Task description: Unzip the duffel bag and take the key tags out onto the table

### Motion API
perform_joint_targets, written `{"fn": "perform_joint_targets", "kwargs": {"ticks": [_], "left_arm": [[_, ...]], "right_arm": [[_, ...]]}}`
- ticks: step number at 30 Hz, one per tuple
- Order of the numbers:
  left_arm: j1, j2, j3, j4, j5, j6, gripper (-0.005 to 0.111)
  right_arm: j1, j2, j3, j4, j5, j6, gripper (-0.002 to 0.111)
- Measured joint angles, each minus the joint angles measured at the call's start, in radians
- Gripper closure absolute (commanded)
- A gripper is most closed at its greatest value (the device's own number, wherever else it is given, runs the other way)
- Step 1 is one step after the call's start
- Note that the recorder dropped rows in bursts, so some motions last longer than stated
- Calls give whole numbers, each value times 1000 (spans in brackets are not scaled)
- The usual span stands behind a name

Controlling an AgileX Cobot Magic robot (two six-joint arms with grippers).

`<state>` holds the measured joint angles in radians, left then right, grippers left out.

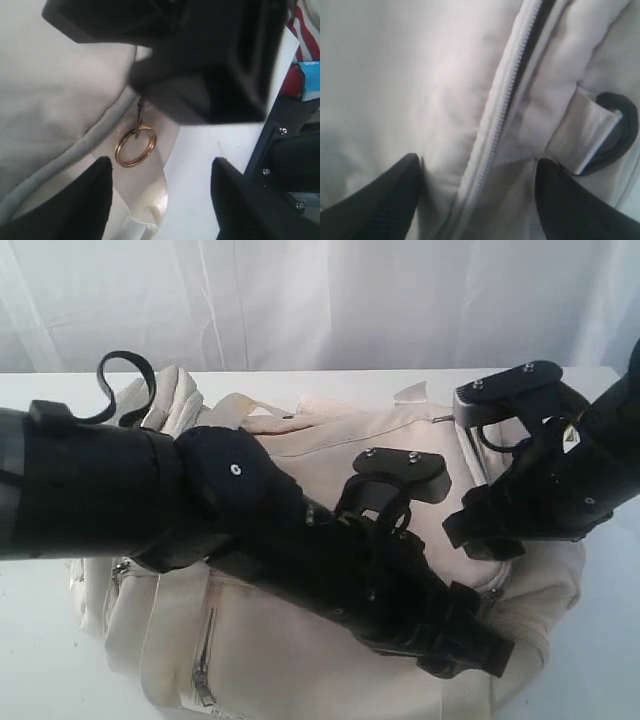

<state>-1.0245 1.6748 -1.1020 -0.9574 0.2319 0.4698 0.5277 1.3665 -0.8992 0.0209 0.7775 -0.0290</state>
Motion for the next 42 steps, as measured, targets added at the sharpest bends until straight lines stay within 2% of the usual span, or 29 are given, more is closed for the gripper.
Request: {"fn": "perform_joint_targets", "kwargs": {"ticks": [3,5,12,15,35,42], "left_arm": [[-2,13,0,-26,-6,0,45],[-9,27,0,-33,-10,0,45],[-11,49,0,-44,-34,7,45],[-11,54,0,-46,-59,17,45],[-13,54,0,-46,-120,84,45],[-37,76,0,-46,-157,86,45]], "right_arm": [[0,35,0,2,0,6,48],[0,46,0,4,-2,9,54],[0,51,-4,33,-8,9,96],[0,51,-5,44,-11,9,107],[0,51,-35,101,22,9,108],[0,51,-35,104,23,9,108]]}}
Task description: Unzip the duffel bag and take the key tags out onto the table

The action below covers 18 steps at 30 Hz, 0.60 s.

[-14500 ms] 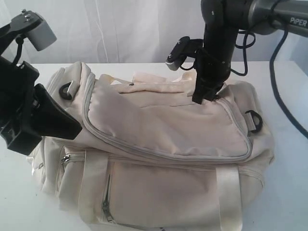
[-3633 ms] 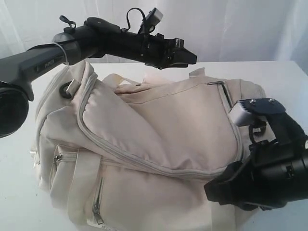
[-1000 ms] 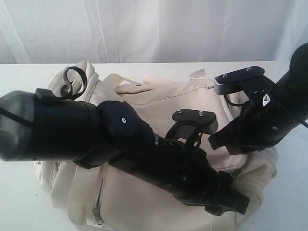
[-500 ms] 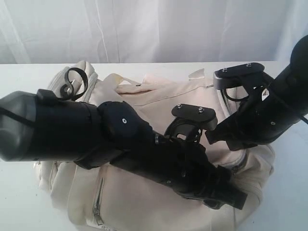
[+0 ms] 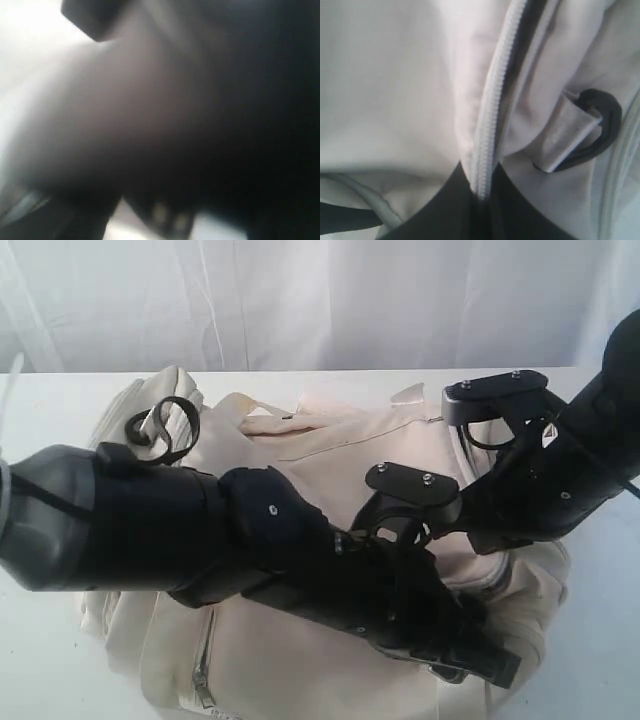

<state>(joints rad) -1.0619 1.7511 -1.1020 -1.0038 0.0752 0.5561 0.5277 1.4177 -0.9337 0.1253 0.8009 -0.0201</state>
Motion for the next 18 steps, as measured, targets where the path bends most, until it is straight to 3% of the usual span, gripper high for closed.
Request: {"fn": "perform_joint_targets", "kwargs": {"ticks": [18], "left_arm": [[-1,99,-124,2,70,6,45]], "right_arm": [[-19,10,0,-64,9,-4,108]]}}
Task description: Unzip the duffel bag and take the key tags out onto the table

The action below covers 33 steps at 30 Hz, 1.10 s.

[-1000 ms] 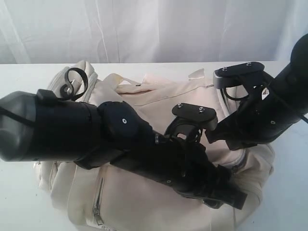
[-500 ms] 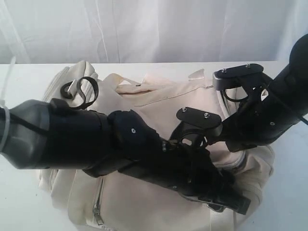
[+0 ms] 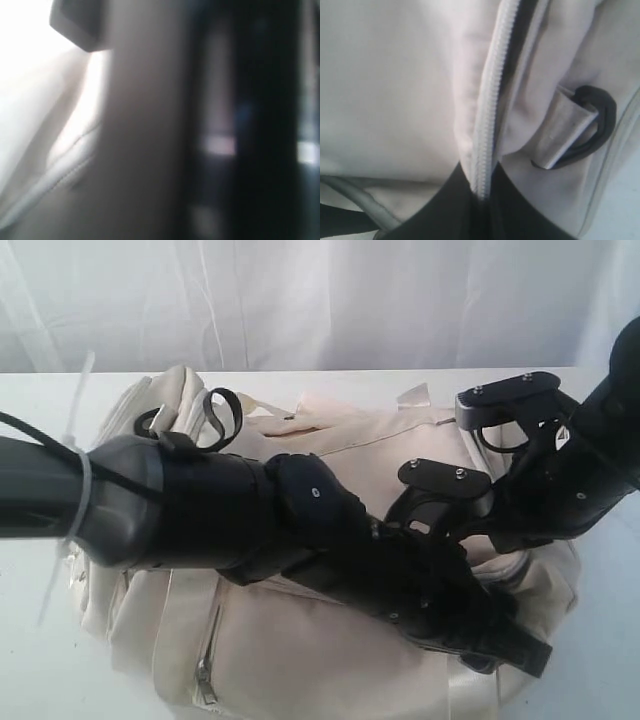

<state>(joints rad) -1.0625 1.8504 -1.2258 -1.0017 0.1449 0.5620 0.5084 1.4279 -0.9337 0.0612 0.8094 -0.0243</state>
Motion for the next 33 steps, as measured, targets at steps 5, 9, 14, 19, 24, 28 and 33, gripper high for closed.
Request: {"fn": "perform_joint_targets", "kwargs": {"ticks": [5,9,14,19,24,28,33], "left_arm": [[0,14,-4,0,13,8,45],[0,14,-8,0,13,8,48],[0,14,-8,0,13,8,70],[0,14,-8,0,9,8,97],[0,16,-8,2,7,10,107],[1,10,-8,8,15,10,107],[1,-15,15,11,22,6,107]], "right_arm": [[0,6,0,-14,4,0,108],[0,6,0,-16,5,0,108],[0,6,0,-16,5,0,108],[0,6,0,-16,5,0,108],[0,7,0,-16,5,0,108],[0,7,0,-16,9,-2,108],[2,7,0,3,15,0,108]]}}
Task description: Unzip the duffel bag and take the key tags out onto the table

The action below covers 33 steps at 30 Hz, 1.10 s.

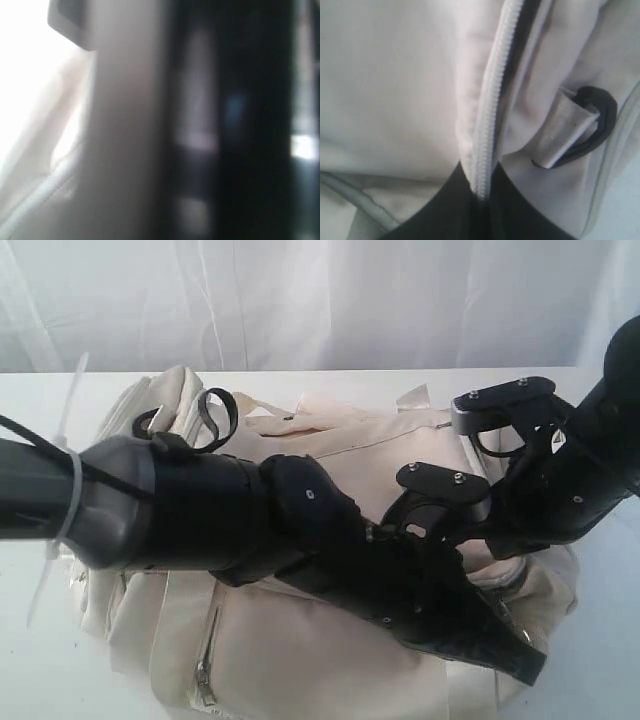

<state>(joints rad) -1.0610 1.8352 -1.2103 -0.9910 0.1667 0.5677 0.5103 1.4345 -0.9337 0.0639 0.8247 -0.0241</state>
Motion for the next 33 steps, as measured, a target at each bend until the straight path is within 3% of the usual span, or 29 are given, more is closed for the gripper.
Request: {"fn": "perform_joint_targets", "kwargs": {"ticks": [11,13,17,18,19,26,31,33], "left_arm": [[-2,-121,107,10,-36,-13,106],[-2,-122,107,10,-43,-13,93],[-2,-125,109,2,-55,-15,36],[-2,-125,111,-4,-51,-15,28],[-2,-125,111,-8,-49,-15,26],[-2,-84,111,-36,-127,-15,28],[-2,-82,111,-36,-129,-13,65],[-2,-82,111,-14,-98,-1,71]], "right_arm": [[10,-7,-10,79,-25,181,108],[10,-7,-10,108,-45,183,108],[10,-7,-10,124,-95,372,108],[10,-7,-10,135,-117,412,108],[10,-7,-10,140,-134,438,108],[11,-7,-10,148,-161,475,108],[13,-7,-10,125,-160,475,108],[13,-7,-10,80,-142,475,108]]}}
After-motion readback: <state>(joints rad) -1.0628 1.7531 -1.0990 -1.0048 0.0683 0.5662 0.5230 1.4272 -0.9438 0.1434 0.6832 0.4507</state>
